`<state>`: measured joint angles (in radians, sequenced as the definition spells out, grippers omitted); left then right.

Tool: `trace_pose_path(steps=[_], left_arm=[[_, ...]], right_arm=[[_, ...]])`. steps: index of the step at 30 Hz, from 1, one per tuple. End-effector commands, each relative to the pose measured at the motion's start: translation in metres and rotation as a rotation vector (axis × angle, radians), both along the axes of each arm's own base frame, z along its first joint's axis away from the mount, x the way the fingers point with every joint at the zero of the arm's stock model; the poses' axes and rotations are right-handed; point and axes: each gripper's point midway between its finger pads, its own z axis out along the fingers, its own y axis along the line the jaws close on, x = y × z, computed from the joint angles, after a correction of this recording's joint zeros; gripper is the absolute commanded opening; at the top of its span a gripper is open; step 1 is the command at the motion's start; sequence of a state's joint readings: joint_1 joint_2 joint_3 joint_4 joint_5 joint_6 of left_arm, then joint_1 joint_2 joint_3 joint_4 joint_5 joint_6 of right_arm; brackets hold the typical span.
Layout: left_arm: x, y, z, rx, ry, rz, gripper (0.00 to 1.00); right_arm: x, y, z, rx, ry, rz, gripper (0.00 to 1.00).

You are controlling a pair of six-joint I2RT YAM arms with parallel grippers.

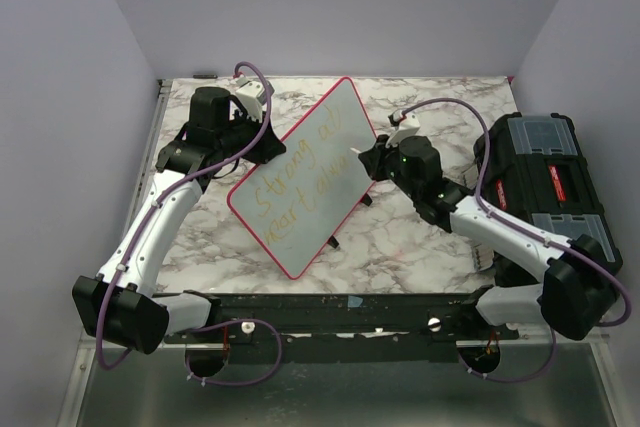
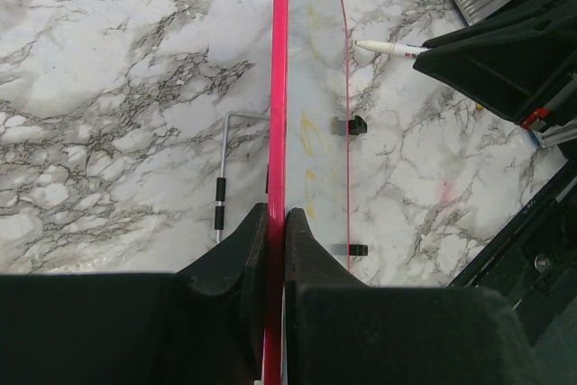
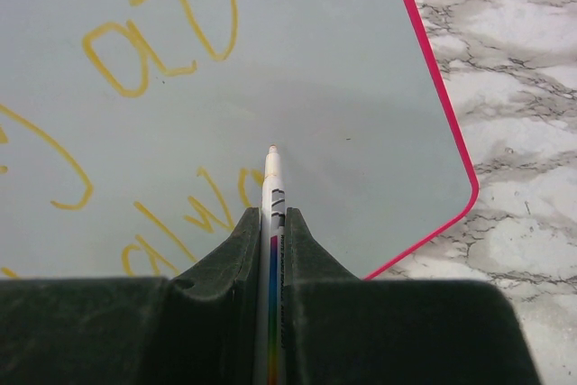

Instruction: Write a sentence on the whiteboard

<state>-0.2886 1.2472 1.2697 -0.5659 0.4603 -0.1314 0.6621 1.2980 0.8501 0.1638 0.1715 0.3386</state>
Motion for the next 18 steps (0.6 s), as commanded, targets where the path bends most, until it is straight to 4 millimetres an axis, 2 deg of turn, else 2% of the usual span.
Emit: trace_pose_path(steps=[1, 10, 18], left_arm=[[0.002, 0.008, -0.002, 0.075, -0.042, -0.003, 0.0], [0.001, 0.007, -0.001, 0.075, -0.043, -0.004, 0.0], [0.002, 0.007, -0.002, 0.076, -0.043, -0.003, 0.0]], right_arm=[[0.007, 0.009, 0.008, 0.014, -0.015, 0.008, 0.01], [0.012, 0.019, 0.002, 0.036, -0.002, 0.026, 0.01], [0.012, 0.024, -0.013, 0.032, 0.027, 0.041, 0.01]])
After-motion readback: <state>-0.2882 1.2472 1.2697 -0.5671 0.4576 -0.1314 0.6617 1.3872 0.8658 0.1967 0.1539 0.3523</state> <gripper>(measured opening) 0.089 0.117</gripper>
